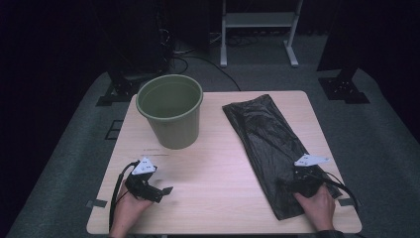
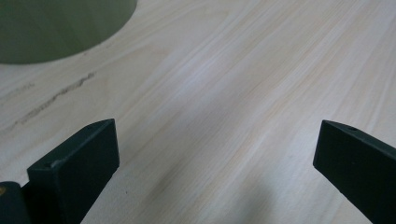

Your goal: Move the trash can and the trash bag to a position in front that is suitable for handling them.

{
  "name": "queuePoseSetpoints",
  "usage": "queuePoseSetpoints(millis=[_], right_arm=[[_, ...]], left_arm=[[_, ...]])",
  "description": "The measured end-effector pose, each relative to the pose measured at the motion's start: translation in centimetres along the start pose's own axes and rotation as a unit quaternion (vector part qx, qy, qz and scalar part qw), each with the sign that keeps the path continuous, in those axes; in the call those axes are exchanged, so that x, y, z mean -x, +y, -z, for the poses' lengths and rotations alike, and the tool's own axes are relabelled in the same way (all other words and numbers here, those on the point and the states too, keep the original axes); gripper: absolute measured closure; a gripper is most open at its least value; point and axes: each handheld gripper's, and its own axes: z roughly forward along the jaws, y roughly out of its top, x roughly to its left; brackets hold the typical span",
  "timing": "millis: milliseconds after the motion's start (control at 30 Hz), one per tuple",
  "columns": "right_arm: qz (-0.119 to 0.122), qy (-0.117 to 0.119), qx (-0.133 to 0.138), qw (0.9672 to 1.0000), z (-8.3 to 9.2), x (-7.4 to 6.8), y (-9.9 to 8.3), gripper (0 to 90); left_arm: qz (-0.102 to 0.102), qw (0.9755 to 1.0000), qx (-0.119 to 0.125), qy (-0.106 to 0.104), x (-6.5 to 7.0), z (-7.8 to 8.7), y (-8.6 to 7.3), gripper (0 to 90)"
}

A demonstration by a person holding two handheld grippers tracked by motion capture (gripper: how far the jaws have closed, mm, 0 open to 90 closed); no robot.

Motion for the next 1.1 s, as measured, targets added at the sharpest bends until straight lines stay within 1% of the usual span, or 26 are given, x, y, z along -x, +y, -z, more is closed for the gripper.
queuePoseSetpoints(millis=[67, 100, 233, 433, 467, 567, 600, 633, 833, 1100], right_arm=[[0.0, 0.0, 0.0, 1.0, 0.0, 0.0, 0.0, 10.8], [0.0, 0.0, 0.0, 1.0, 0.0, 0.0, 0.0, 10.8], [0.0, 0.0, 0.0, 1.0, 0.0, 0.0, 0.0, 10.9], [0.001, 0.001, 0.0, 1.0, 0.0, 0.0, 0.0, 10.9], [0.002, 0.003, 0.0, 1.0, 0.0, 0.0, 0.0, 10.9], [0.002, 0.003, 0.0, 1.0, 0.0, 0.0, 0.0, 10.9], [0.002, 0.003, 0.0, 1.0, 0.0, 0.0, 0.0, 10.9], [0.002, 0.003, 0.0, 1.0, 0.0, 0.0, 0.0, 10.9], [0.004, 0.004, 0.0, 1.0, 0.0, 0.0, 0.0, 11.0], [0.004, 0.004, 0.0, 1.0, 0.0, 0.0, 0.0, 11.0]], left_arm=[[0.001, 1.0, -0.001, -0.001, 0.0, 0.4, 0.5, 0.0], [0.0, 1.0, 0.005, -0.003, 0.1, 0.8, 1.0, 0.0], [-0.002, 1.0, 0.008, -0.002, 0.1, 1.3, 1.7, 0.0], [0.001, 0.9999, 0.015, -0.004, 0.0, 2.2, 2.9, 0.0], [0.003, 0.9999, 0.014, -0.001, -0.2, 2.5, 3.3, 0.0], [0.004, 0.9998, 0.019, -0.002, -0.4, 2.9, 3.7, 0.0], [0.004, 0.9998, 0.021, -0.002, -0.6, 3.3, 4.2, 0.0], [0.004, 0.9998, 0.021, -0.002, -0.6, 3.3, 4.2, 0.0], [0.007, 0.9995, 0.029, -0.004, -1.3, 4.3, 5.4, 0.0], [0.018, 0.9988, 0.046, -0.007, -2.4, 5.5, 6.7, 0.0]])
